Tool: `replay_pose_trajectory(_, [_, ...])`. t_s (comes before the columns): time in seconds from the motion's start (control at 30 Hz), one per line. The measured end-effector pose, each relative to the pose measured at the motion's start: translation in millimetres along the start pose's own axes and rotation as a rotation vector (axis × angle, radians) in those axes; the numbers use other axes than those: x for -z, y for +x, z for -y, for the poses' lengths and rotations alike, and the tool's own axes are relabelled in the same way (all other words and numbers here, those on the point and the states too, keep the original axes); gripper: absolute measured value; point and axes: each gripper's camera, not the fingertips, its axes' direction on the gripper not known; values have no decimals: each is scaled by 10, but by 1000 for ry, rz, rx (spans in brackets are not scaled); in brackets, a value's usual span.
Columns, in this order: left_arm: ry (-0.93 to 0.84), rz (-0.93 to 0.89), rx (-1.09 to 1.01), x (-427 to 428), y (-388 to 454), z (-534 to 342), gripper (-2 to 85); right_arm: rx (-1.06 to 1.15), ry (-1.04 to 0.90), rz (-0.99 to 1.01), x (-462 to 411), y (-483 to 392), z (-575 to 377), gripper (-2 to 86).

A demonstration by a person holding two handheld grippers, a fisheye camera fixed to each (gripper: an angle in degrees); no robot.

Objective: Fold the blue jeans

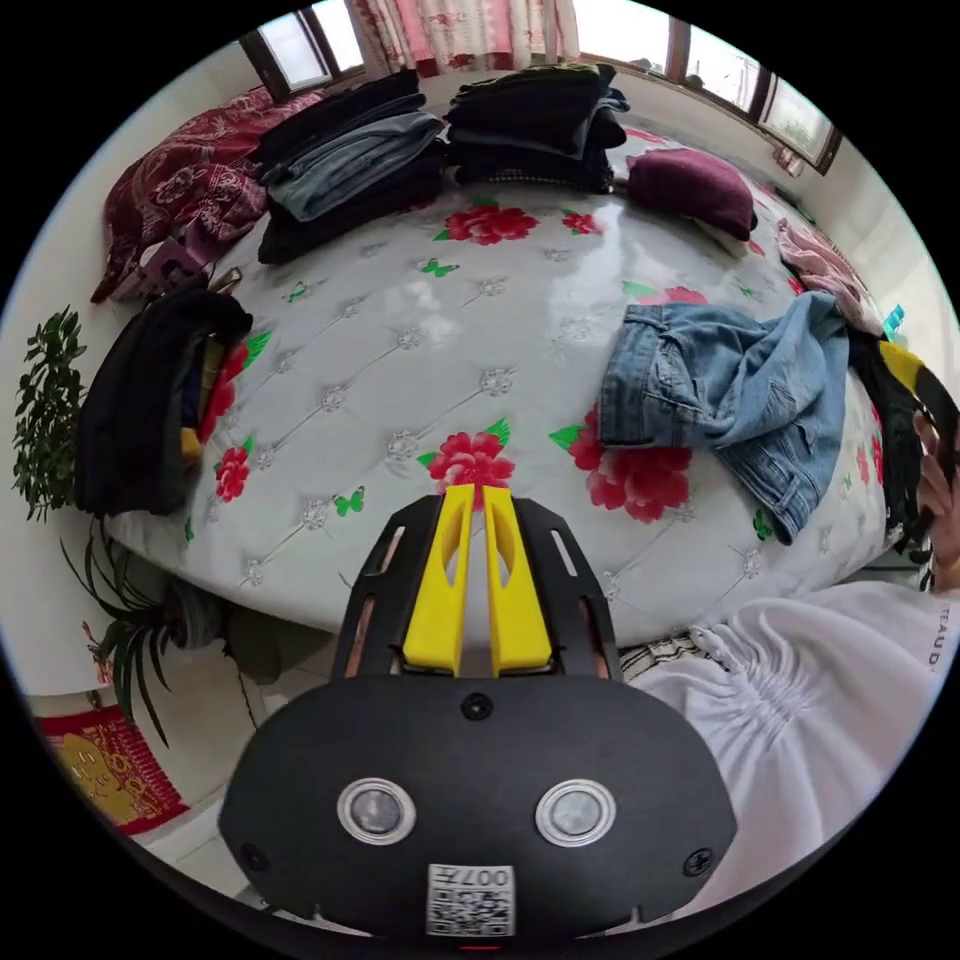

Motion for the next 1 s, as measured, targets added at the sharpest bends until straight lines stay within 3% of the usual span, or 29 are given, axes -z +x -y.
replay_pose_trajectory(0.2, [98, -259, -323, 257, 1127, 148, 130, -624, 108, -469, 923, 1879, -786, 77])
replay_pose_trajectory(0.33, [160, -44, -514, 154, 2131, 568, 104, -831, 99, -526, 1119, 2610, -1102, 82])
replay_pose_trajectory(0.47, [22, 93, -540, -268, 2576, 1038, 0, -902, -51, -518, 733, 3092, -1114, 57])
replay_pose_trajectory(0.63, [49, 33, -503, -28, 2162, 1289, -9, -745, -62, -555, 408, 2850, -827, 7])
replay_pose_trajectory(0.73, [115, 190, -336, 315, 1362, 1336, -9, -550, -59, -487, 315, 2384, -544, 1])
replay_pose_trajectory(0.87, [141, 214, -69, 779, 98, 1262, -5, -110, -230, -186, -267, 1185, -47, 4])
replay_pose_trajectory(0.97, [162, 127, -10, 978, -132, 1051, 21, 124, -290, 180, -824, 354, 205, 15])
replay_pose_trajectory(1.0, [159, 107, -16, 980, -96, 1003, 36, 157, -322, 221, -1039, 191, 285, 29])
